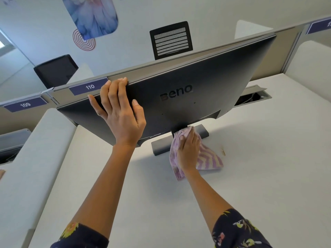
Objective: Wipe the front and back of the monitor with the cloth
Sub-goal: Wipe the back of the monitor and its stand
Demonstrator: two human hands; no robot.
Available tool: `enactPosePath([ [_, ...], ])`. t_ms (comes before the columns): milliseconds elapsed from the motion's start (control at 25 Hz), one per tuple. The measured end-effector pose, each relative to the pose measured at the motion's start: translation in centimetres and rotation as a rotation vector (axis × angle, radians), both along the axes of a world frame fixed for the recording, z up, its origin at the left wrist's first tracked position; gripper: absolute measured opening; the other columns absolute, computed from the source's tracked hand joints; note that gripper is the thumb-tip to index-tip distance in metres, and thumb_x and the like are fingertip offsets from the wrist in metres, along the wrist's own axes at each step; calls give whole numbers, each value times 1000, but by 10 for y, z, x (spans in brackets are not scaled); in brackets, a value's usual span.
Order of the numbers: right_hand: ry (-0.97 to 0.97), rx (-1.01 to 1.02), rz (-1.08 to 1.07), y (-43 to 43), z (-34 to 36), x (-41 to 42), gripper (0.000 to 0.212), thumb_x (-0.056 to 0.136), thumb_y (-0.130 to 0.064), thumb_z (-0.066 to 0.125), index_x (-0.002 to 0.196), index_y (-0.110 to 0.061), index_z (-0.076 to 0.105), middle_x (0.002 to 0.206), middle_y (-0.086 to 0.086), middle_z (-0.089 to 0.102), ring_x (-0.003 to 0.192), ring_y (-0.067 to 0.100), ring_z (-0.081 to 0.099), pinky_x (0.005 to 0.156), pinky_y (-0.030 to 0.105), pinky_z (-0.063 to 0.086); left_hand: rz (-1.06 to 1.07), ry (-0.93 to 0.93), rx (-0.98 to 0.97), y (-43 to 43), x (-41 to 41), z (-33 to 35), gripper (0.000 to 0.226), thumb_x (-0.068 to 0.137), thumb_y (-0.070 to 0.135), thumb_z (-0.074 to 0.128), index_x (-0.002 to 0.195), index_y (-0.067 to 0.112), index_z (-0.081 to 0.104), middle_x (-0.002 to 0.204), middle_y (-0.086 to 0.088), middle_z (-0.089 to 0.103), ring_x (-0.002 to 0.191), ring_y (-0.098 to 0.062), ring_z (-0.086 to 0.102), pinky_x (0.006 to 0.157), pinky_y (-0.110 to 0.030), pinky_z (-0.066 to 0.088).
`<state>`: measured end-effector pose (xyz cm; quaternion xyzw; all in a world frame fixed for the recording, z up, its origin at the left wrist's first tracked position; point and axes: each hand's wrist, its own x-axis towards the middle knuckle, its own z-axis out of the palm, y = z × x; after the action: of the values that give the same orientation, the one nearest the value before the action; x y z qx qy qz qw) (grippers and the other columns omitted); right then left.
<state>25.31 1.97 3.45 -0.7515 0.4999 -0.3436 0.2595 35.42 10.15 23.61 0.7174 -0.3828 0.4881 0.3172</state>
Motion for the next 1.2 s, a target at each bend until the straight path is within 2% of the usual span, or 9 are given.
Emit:
enactPosePath([
  [120, -70, 67, 25, 7, -13, -15, 64, 103, -43, 21, 133, 6, 49, 129, 26, 58, 114, 42, 60, 94, 47, 52, -11, -5, -2, -1, 2, 0, 42, 95, 29, 48, 134, 16, 50, 139, -5, 52, 138, -24, 35, 120, -45, 1],
  [280, -741, 486, -96, -13, 40, 7, 38, 105, -39, 30, 112, -10, 55, 104, 9, 62, 95, 25, 60, 81, 34, 50, -23, 1, 1, 0, 0, 0, 42, 95, 31, 46, 134, 16, 50, 139, -6, 52, 138, -25, 35, 120, -45, 1],
  [400, -1047, 709, -140, -17, 65, 16, 38, 106, -39, 27, 127, -19, 53, 113, -2, 59, 103, 18, 60, 82, 18, 46, -28, 12, 10, 1, 0, 0, 42, 95, 30, 45, 134, 16, 51, 138, -6, 53, 137, -25, 36, 120, -47, 4],
  [480, -821, 433, -149, -5, 52, 14, 44, 106, -39, 25, 126, -13, 55, 117, 5, 63, 108, 26, 62, 86, 21, 50, -27, 7, 9, 1, 1, -1, 42, 95, 29, 46, 134, 15, 52, 138, -6, 53, 137, -25, 36, 119, -49, 4],
  [600, -122, -102, -108, 11, 7, 12, 61, 103, -45, 24, 145, -3, 39, 147, 19, 46, 132, 39, 47, 106, 46, 42, -33, 5, 5, 0, 6, -2, 42, 94, 29, 49, 134, 15, 52, 138, -6, 53, 137, -25, 37, 119, -50, 6],
  [720, 232, -282, 43, 24, -22, 3, 82, 87, -28, 63, 154, -12, 18, 159, 15, 27, 145, 37, 29, 113, 50, 30, -41, 1, 1, -2, 5, -2, 42, 93, 27, 49, 134, 15, 51, 137, -5, 53, 137, -25, 37, 118, -51, 5],
  [920, 552, -699, 501, 9, -43, -20, 81, 88, -20, 54, 157, -19, 12, 165, 0, 4, 152, 21, 10, 119, 50, 11, -46, 0, 12, -1, 5, -3, 43, 93, 28, 49, 134, 15, 52, 138, -6, 54, 137, -25, 37, 118, -52, 7],
  [1040, 644, -889, 671, -29, -24, -32, 67, 98, -26, 41, 157, -18, 11, 165, 1, 7, 151, 22, 12, 118, 47, 19, -52, -5, 16, -2, 6, -2, 43, 93, 28, 49, 134, 15, 51, 137, -6, 54, 137, -25, 36, 118, -53, 8],
  [1200, 618, -743, 578, -28, -15, -31, 69, 99, -38, 43, 157, -25, 9, 165, -1, 3, 150, 28, 15, 103, 62, 30, -51, 6, 11, -3, 7, -2, 43, 92, 28, 51, 134, 17, 49, 137, -6, 54, 137, -24, 36, 116, -57, 13],
])
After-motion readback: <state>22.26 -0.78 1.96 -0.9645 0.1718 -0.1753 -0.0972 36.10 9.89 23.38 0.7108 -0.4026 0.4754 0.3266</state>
